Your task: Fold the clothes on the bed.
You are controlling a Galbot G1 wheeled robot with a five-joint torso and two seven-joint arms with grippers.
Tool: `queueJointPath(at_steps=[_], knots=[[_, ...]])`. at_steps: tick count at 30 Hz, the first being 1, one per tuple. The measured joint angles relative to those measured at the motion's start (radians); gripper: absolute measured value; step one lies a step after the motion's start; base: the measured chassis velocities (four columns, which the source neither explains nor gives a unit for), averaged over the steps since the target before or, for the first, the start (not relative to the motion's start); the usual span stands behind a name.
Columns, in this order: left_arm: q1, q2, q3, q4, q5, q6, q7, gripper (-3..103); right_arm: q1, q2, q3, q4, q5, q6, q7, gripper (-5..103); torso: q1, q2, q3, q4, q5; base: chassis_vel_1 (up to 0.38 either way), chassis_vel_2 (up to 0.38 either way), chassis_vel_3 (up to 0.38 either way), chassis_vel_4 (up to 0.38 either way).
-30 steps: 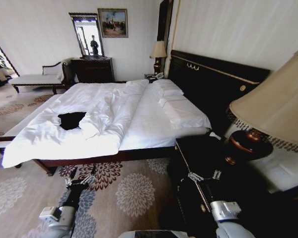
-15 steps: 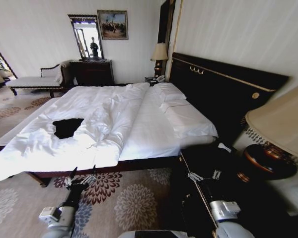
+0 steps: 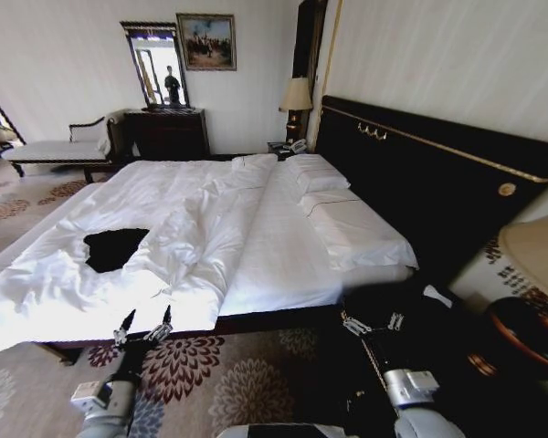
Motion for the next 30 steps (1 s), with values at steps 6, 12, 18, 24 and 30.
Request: queueJointPath(at_steps=[6,12,18,24,30], knots=[[-0.008,0.001,-0.001,-0.007,0.020,0.002,-0.001,98,0.002,0.001,-0.001,-0.002,-0.011,0.000,0.001,100,0.000,0.000,0.000,-0.0001,0.0002,-0.196,0.197,0.199,-0.202],[-0.008,-0.001,0.002,-0.018,0.077,0.020,-0.016,98,0.002,0.003,-0.002,-0.004,-0.018,0.000,0.001,100,0.000,0.000,0.000,-0.0001,0.0002,-0.134,0.187,0.129,-0.184],[-0.006,-0.002,-0.002,-0.046,0.087,0.035,-0.026,98,0.004,0.006,-0.007,-0.007,-0.020,0.000,0.002,100,0.000,0.000,0.000,-0.0002,0.0000,-0.003,0.161,-0.004,-0.158],[-0.008,-0.015,0.004,-0.042,0.087,0.035,-0.028,98,0.002,0.011,-0.013,-0.008,-0.025,0.000,0.003,100,0.000,0.000,0.000,0.0000,0.0003,0.105,0.194,-0.106,-0.196],[-0.002,-0.022,0.006,-0.041,0.085,0.024,-0.025,98,0.002,0.013,-0.014,-0.007,-0.028,0.000,0.004,100,0.000,0.000,0.000,0.0000,0.0002,0.219,0.260,-0.208,-0.271]])
